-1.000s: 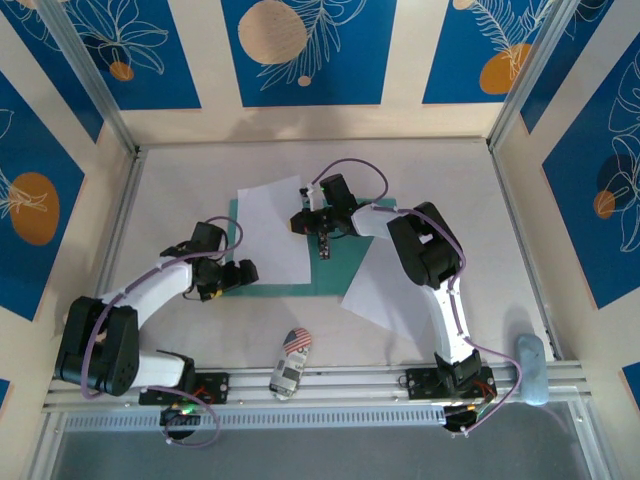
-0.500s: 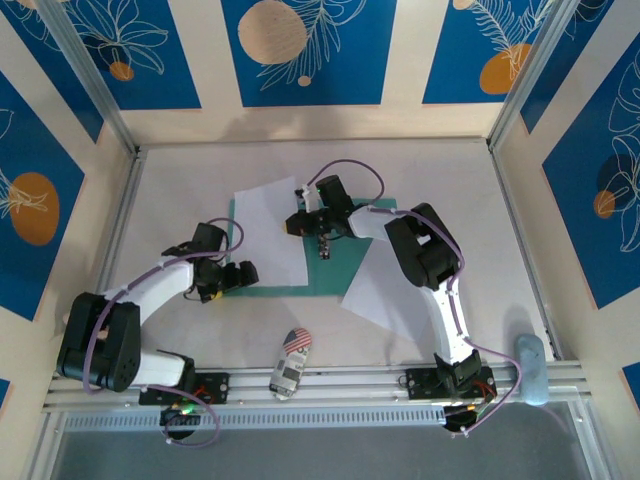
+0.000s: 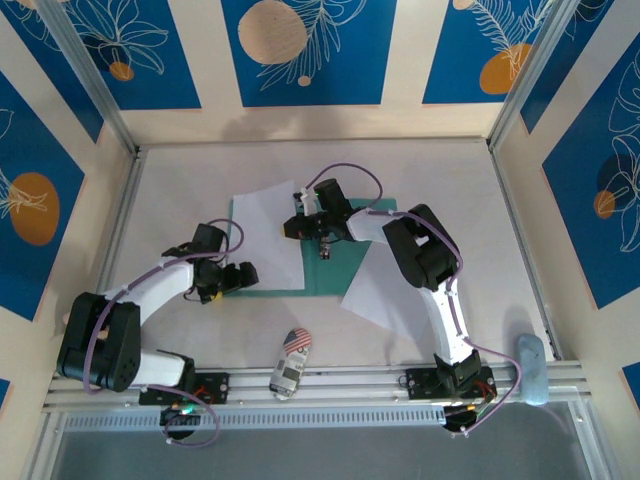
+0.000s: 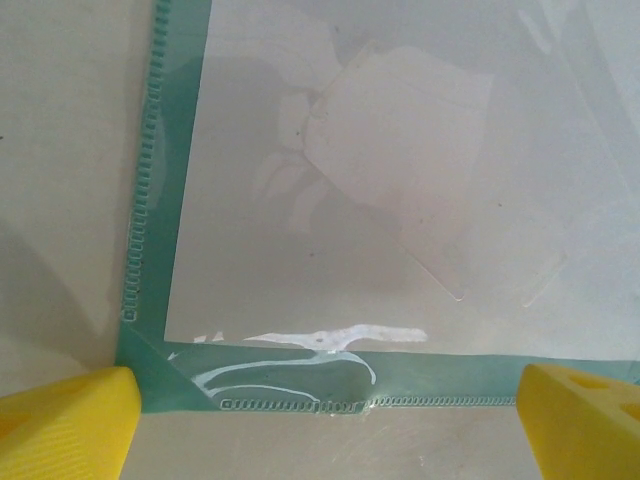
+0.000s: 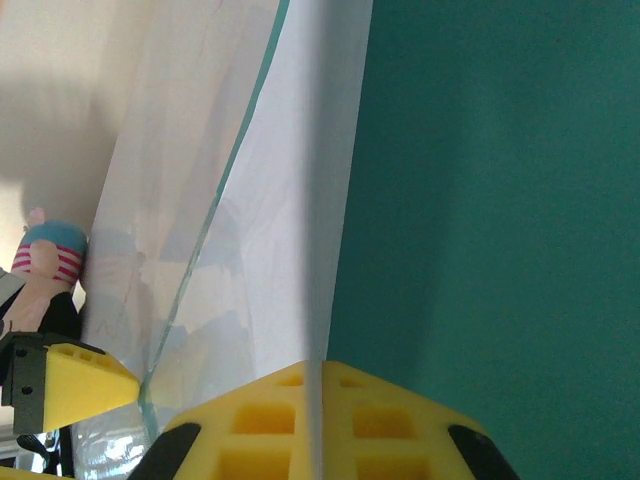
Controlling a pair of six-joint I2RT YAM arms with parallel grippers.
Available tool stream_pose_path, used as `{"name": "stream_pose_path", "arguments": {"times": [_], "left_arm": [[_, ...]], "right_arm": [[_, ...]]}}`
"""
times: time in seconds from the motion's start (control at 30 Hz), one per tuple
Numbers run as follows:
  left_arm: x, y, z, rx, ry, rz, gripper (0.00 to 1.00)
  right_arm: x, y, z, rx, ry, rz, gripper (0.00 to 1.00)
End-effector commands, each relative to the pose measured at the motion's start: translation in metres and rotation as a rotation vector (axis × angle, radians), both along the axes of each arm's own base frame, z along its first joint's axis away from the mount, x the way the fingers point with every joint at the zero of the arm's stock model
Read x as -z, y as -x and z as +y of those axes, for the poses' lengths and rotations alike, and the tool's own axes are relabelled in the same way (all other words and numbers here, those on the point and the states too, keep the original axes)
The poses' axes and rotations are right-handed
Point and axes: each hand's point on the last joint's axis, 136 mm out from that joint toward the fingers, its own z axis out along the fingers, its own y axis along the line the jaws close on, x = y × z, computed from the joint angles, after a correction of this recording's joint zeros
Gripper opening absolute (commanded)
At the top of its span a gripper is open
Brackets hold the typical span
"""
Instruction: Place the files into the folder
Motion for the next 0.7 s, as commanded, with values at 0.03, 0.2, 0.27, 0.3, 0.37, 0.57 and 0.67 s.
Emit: {"name": "stream_pose_path", "arguments": {"times": [0.03,0.2,0.27,0.3,0.37,0.57,0.67], "left_arm": [[0.0027,0.0014,0.0052,-0.013,-0.016,0.0,0.97],[0.0027,0.0009,0.0046,-0.016,-0.012,0.0,0.97],[0.0026,0.0004,0.0045,-0.016,-0.012,-0.001,0.97],[0.0024,0.0001,0.0045,-0.015,-0.012,-0.003,0.97],[0.0028,0.0004,0.0044,-0.014,-0.012,-0.001,0.97],[0.0028,-0.0006,0.0039,-0.016,-0.011,-0.001,0.97],[0.0026,-0.0006,0.0037,-0.016,-0.009,-0.001,0.97]], "right_arm": [[0.0021,0.0115,0.0066,-0.042,-0.012,0.014,0.0],[0.0048,0.0165,0.0068,-0.067,0.007,0.009,0.0],[0.0059,0.015,0.005,-0.062,0.005,0.016,0.0],[0.0062,0.0149,0.005,-0.063,0.002,0.018,0.0],[0.0069,0.016,0.0056,-0.067,0.002,0.019,0.0],[0.0089,0.0163,0.0089,-0.077,0.02,0.012,0.0],[0.0087,0.0116,0.0077,-0.075,0.036,0.0,0.0]]}}
